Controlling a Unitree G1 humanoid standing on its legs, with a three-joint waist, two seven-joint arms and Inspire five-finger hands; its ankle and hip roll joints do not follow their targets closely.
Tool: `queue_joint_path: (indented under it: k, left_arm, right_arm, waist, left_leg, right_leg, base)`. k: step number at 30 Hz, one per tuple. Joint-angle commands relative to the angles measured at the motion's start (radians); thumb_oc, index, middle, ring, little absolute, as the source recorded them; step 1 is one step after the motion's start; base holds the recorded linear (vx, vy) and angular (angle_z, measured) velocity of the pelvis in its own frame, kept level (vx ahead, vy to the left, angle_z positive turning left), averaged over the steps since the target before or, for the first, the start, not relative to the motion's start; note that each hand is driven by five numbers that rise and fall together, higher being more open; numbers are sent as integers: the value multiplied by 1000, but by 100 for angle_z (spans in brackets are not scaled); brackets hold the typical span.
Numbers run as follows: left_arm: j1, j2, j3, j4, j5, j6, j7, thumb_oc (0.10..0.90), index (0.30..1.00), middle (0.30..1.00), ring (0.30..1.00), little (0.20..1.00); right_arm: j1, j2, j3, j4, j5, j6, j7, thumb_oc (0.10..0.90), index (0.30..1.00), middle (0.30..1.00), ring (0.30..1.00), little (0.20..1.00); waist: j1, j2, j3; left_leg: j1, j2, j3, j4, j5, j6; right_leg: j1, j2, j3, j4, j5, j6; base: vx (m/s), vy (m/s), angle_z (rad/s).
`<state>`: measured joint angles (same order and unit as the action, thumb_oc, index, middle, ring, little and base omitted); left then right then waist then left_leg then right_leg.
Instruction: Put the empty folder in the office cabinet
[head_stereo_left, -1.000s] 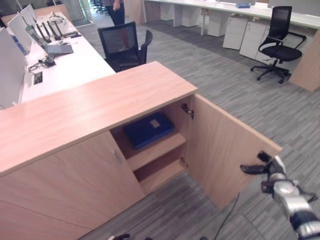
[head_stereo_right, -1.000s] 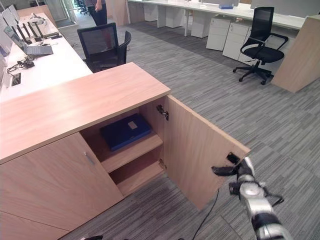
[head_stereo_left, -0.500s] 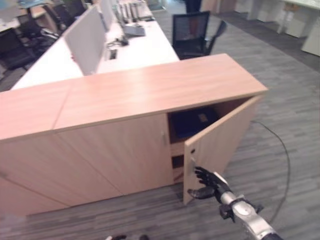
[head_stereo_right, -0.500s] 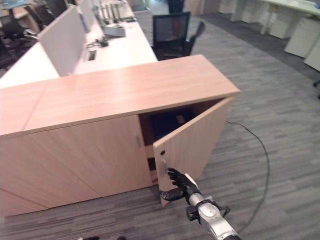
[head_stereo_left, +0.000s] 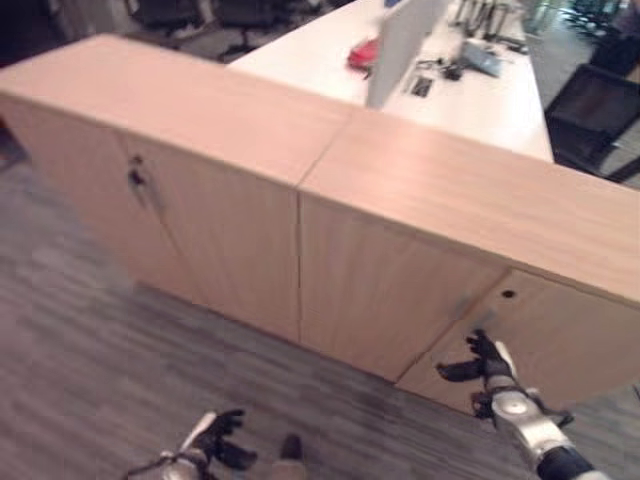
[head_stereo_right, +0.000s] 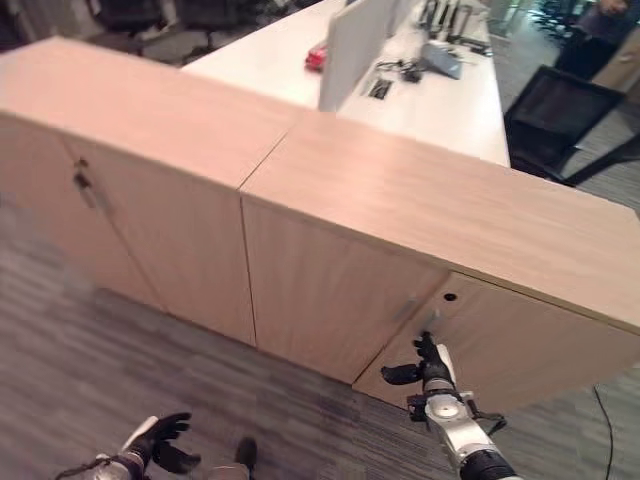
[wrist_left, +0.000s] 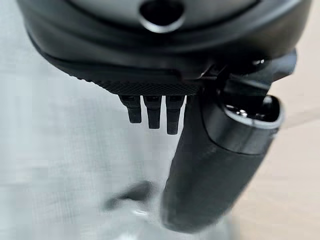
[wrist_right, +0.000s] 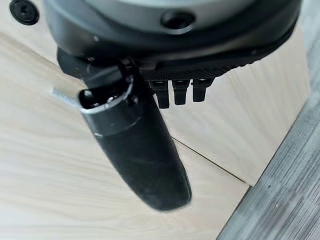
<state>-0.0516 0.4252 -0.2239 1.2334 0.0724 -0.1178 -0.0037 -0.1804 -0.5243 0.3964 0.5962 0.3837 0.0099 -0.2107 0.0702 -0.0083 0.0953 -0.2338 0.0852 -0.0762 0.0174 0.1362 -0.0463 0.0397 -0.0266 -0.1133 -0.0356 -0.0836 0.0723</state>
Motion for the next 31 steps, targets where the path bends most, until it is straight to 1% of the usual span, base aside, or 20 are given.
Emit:
queue_joint_path:
  k: [1, 2, 3, 4, 5, 6, 8, 9, 11, 12, 15, 16, 19, 21, 25, 31]
  left_arm:
    - [-29, -32, -71, -75, -5, -39, 28, 800, 900, 900, 900, 900]
    - [-24, -42, -68, -68, 0, -35, 25, 800, 900, 900, 900, 900]
    - [-8, -56, -76, -58, 23, -33, 23, 800, 900, 900, 900, 900]
    - [-8, -56, -77, -58, 23, -33, 23, 800, 900, 900, 900, 900]
    - [3, -69, -81, -60, 31, -33, 16, 800, 900, 900, 900, 900]
    - [24, -81, -92, -70, 41, -29, 8, 800, 900, 900, 900, 900]
    - [30, -99, -99, -74, 34, -27, 5, 800, 900, 900, 900, 900]
    - [30, -99, -100, -74, 34, -27, 5, 800, 900, 900, 900, 900]
    - [22, -118, -107, -77, 18, -21, 2, 800, 900, 900, 900, 900]
    - [22, -118, -108, -76, 18, -21, 2, 800, 900, 900, 900, 900]
    - [-1, -133, -114, -80, -3, -14, -4, 800, 900, 900, 900, 900]
    - [-1, -133, -114, -80, -3, -14, -4, 800, 900, 900, 900, 900]
    - [-19, -141, -115, -86, -22, -10, -6, 800, 900, 900, 900, 900]
    - [-10, -142, -105, -101, -46, -16, -13, 800, 900, 900, 900, 900]
    - [5, -148, -94, -99, -60, -20, -15, 800, 900, 900, 900, 900]
    - [20, -157, -98, -62, -52, -18, -22, 800, 900, 900, 900, 900]
  right_arm:
    - [-198, 291, 238, -87, -98, -139, 369, 800, 900, 900, 900, 900]
    - [-166, 289, 225, -26, -147, -131, 360, 800, 900, 900, 900, 900]
    - [-118, 281, 197, 79, -227, -123, 336, 800, 900, 900, 900, 900]
    - [-118, 282, 197, 81, -228, -124, 336, 800, 900, 900, 900, 900]
    - [-82, 277, 180, 155, -273, -115, 325, 800, 900, 900, 900, 900]
    - [-27, 270, 145, 272, -330, -100, 304, 800, 900, 900, 900, 900]
    - [18, 270, 100, 366, -334, -94, 291, 800, 900, 900, 900, 900]
    - [19, 270, 99, 367, -334, -95, 291, 800, 900, 900, 900, 900]
    - [65, 269, 45, 470, -328, -85, 282, 800, 900, 900, 900, 900]
    - [65, 269, 45, 471, -328, -85, 282, 800, 900, 900, 900, 900]
    - [102, 258, 5, 542, -335, -77, 273, 800, 900, 900, 900, 900]
    - [101, 258, 5, 543, -335, -77, 273, 800, 900, 900, 900, 900]
    - [118, 246, -25, 569, -326, -72, 265, 800, 900, 900, 900, 900]
    - [128, 238, -74, 603, -301, -72, 253, 800, 900, 900, 900, 900]
    - [139, 240, -108, 626, -272, -73, 247, 800, 900, 900, 900, 900]
    - [146, 236, -120, 652, -262, -70, 244, 800, 900, 900, 900, 900]
  waist:
    - [53, 13, 40]
    - [47, 10, 43]
    - [45, 6, 39]
    - [45, 6, 39]
    - [39, 7, 31]
    - [32, 10, 19]
    - [24, 13, 8]
    - [24, 13, 9]
    - [8, 16, -1]
    - [8, 16, 0]
    - [-14, 18, -8]
    - [-14, 18, -7]
    - [-33, 23, -10]
    - [-44, 30, -9]
    - [-56, 36, -13]
    - [-63, 42, -19]
  left_leg:
    - [251, -90, -19, -104, -123, 1]
    - [259, -94, -29, -104, -131, 2]
    - [260, -101, -30, -102, -139, 6]
    - [261, -101, -31, -102, -140, 7]
    - [267, -102, -36, -104, -144, 8]
    - [279, -100, -40, -105, -151, 9]
    - [287, -97, -40, -105, -156, 9]
    - [288, -97, -40, -105, -156, 9]
    - [298, -90, -44, -105, -159, 6]
    - [299, -90, -44, -105, -159, 6]
    - [313, -81, -43, -105, -164, -2]
    - [313, -81, -43, -105, -165, -2]
    - [319, -78, -40, -105, -163, -9]
    - [312, -74, -35, -105, -158, -18]
    - [319, -68, -28, -105, -162, -19]
    - [335, -59, -17, -105, -167, -19]
  right_leg:
    - [-98, -90, 77, 155, 35, 117]
    - [-93, -94, 82, 147, 45, 111]
    - [-65, -110, 51, 121, 50, 107]
    - [-63, -110, 49, 119, 50, 108]
    - [-56, -109, 50, 112, 51, 105]
    - [-30, -110, 47, 82, 54, 99]
    - [-3, -109, 42, 49, 56, 96]
    - [-1, -108, 41, 48, 56, 96]
    - [26, -104, 38, 22, 54, 89]
    - [27, -104, 38, 21, 54, 89]
    - [55, -100, 36, -10, 54, 83]
    - [57, -100, 36, -11, 55, 83]
    - [71, -98, 42, -34, 58, 80]
    - [73, -97, 42, -43, 58, 78]
    - [76, -89, 57, -45, 57, 72]
    - [86, -79, 74, -50, 54, 64]
  base:
    - [184, 5, 22]
    - [130, -37, 40]
    - [32, -51, 33]
    - [58, -53, 51]
    - [107, -45, 45]
    - [123, -64, 75]
    - [70, -44, 98]
    - [36, -33, 65]
    - [38, -56, 17]
    - [24, -57, 11]
    - [7, -69, 18]
    - [7, -26, 5]
    - [-15, -28, -5]
    - [-51, -40, -2]
    - [-17, -36, -10]
    - [13, -28, -12]
